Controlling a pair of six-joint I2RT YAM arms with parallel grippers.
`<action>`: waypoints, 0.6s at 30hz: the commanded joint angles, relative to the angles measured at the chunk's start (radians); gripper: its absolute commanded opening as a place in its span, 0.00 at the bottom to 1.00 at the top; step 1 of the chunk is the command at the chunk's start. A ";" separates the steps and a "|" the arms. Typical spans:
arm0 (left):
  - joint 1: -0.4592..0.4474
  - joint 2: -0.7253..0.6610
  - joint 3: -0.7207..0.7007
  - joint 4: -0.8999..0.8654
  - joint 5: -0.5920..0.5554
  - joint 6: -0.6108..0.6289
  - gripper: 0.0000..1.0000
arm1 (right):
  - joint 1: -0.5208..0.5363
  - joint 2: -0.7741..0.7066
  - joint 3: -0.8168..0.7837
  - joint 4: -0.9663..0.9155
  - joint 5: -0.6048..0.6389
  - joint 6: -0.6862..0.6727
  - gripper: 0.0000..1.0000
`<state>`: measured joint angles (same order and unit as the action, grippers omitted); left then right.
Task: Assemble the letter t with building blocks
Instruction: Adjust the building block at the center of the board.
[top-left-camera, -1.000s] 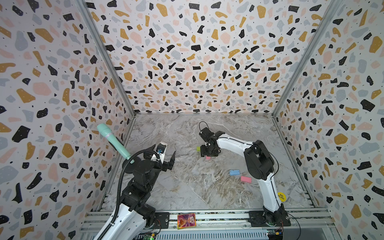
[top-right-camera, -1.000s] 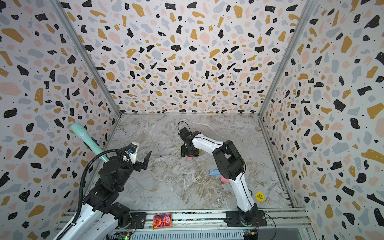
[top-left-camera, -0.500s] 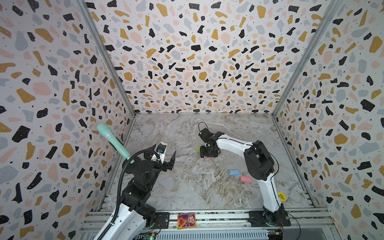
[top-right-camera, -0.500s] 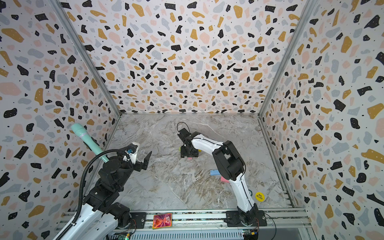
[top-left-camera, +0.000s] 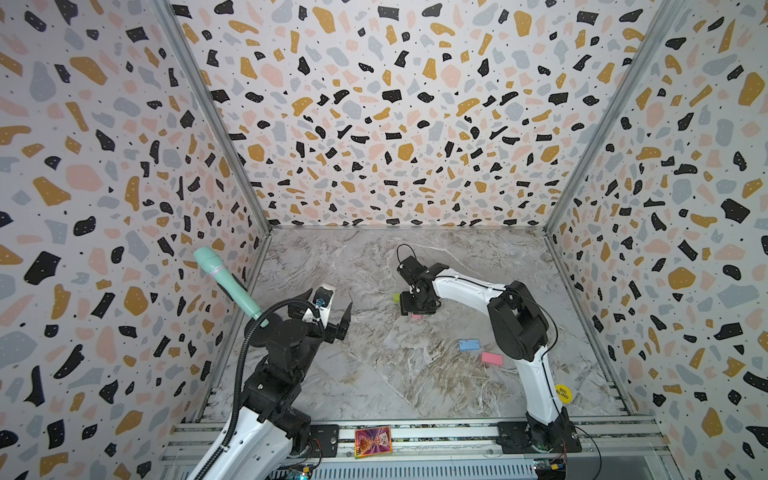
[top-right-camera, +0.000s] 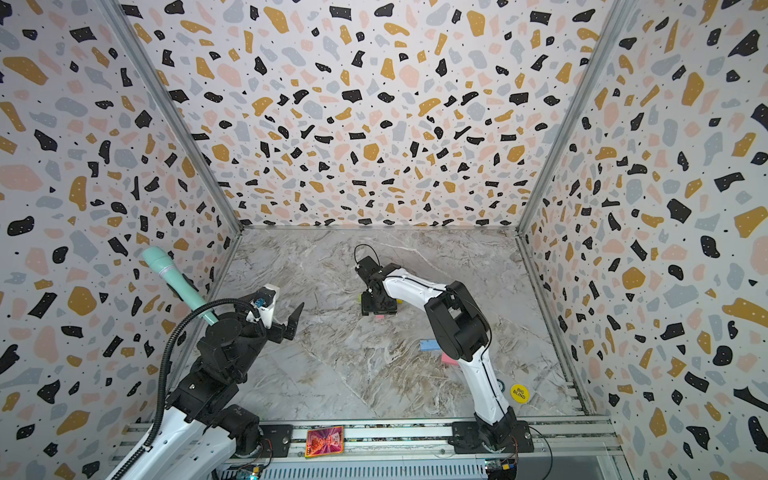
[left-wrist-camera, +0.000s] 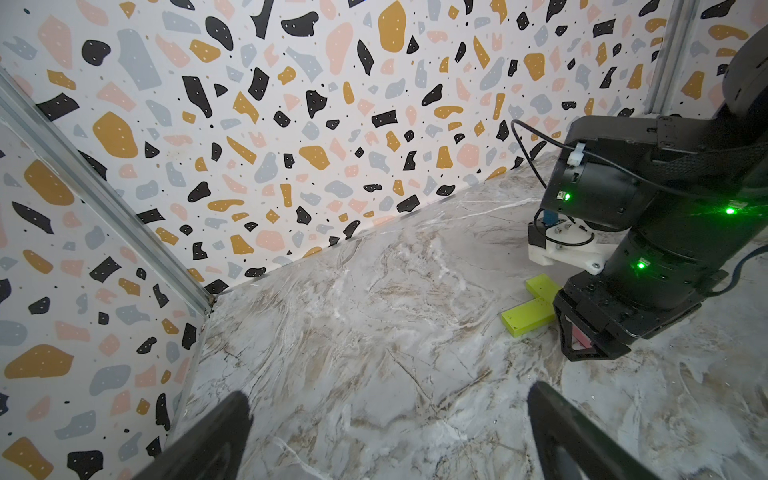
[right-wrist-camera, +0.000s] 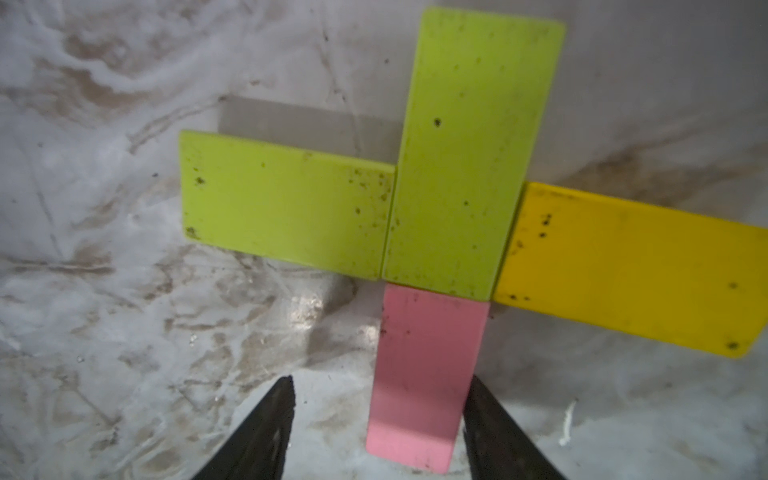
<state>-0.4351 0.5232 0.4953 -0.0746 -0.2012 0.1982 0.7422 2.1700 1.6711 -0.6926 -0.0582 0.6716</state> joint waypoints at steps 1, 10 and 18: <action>-0.004 0.001 0.002 0.024 0.002 0.010 0.99 | 0.008 -0.029 -0.011 -0.022 -0.018 0.003 0.65; -0.004 0.001 0.001 0.024 0.002 0.010 0.99 | 0.011 -0.029 -0.007 -0.015 -0.026 -0.003 0.65; -0.004 0.000 0.002 0.024 0.002 0.009 0.99 | 0.011 -0.029 -0.006 -0.015 -0.026 -0.003 0.65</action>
<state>-0.4351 0.5240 0.4953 -0.0746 -0.2008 0.1982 0.7448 2.1700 1.6711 -0.6872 -0.0647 0.6708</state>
